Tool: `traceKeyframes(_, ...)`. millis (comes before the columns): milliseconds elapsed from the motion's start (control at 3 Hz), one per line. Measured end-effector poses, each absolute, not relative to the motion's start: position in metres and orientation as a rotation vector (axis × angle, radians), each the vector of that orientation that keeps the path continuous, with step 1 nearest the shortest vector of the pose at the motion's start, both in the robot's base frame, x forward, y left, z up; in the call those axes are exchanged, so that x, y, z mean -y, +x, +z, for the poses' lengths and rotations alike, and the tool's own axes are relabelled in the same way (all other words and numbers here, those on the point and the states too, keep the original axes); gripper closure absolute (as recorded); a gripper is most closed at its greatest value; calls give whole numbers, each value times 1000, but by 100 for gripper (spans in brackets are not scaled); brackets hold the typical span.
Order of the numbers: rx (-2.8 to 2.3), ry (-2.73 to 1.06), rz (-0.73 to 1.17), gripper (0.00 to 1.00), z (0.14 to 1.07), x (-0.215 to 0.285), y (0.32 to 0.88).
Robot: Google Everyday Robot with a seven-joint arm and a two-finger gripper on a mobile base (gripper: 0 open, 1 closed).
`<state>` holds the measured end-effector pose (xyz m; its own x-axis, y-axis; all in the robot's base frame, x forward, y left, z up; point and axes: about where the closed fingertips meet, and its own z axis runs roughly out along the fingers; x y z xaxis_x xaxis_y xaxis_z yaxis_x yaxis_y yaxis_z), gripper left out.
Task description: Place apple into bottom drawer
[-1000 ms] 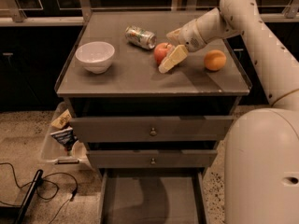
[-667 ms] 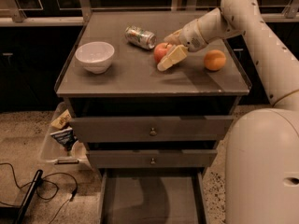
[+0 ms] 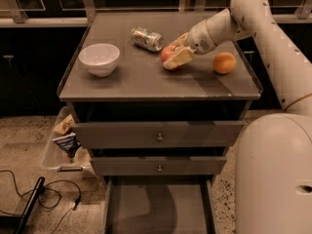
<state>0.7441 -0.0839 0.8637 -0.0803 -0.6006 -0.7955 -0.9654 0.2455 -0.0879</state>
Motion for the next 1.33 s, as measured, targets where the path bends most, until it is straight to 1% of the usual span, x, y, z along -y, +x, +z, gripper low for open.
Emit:
traceKeyframes(333,-1775,-1444,620,88,864,84,744)
traceKeyframes(667,-1772,-1445,620,100,864,83,744)
traceKeyframes(1000,-1708,-1482,610,100,875,82,725)
traceKeyframes(1333,-1602,-1527,577,100,895,90,681)
